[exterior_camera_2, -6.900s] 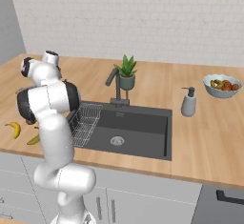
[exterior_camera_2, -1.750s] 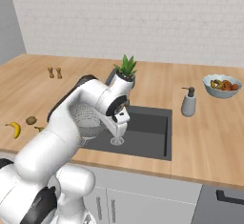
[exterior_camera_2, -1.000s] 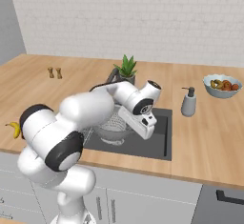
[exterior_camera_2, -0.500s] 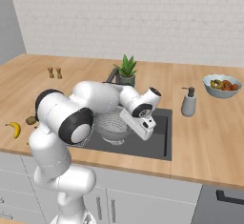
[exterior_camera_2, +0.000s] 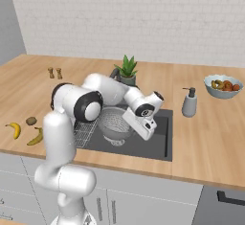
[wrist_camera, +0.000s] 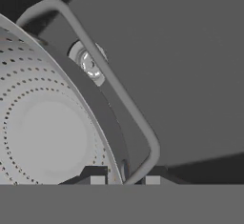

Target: Put the colander in the sink, put the kiwi, banana, banana in the colander, and turn on the sink faucet and pour water over the colander.

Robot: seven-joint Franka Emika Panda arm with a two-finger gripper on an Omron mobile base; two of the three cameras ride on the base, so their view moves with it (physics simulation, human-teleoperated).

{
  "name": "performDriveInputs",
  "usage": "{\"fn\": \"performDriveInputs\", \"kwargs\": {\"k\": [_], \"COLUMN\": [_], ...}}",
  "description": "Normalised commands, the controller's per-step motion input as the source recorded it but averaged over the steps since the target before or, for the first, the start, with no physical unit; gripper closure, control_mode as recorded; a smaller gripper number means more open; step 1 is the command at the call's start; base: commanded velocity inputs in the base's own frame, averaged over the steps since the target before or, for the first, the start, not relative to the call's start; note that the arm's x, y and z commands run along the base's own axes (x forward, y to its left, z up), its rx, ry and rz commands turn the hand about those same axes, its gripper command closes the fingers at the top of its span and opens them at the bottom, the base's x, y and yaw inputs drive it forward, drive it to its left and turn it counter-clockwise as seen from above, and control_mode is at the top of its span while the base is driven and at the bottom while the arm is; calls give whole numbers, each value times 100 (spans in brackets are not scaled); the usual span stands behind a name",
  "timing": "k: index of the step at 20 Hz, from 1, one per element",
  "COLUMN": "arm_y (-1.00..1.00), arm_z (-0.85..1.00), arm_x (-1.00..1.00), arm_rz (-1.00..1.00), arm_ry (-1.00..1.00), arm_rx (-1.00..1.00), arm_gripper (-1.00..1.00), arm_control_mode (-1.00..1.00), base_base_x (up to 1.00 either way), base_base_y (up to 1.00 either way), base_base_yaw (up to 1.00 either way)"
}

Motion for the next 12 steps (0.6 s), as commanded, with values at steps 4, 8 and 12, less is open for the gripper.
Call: {"fn": "performDriveInputs", "kwargs": {"k": [4, 8, 12], "arm_y": [0, 0, 0], "arm_z": [-44, -36, -44], "arm_x": [34, 41, 30], "arm_rz": [14, 9, 7], "arm_ry": [10, 3, 0], "arm_rx": [0, 0, 0], "arm_gripper": [100, 100, 100], "arm_control_mode": [-100, -100, -100], "base_base_x": [0, 0, 0], "base_base_y": [0, 0, 0], "base_base_yaw": [0, 0, 0]}}
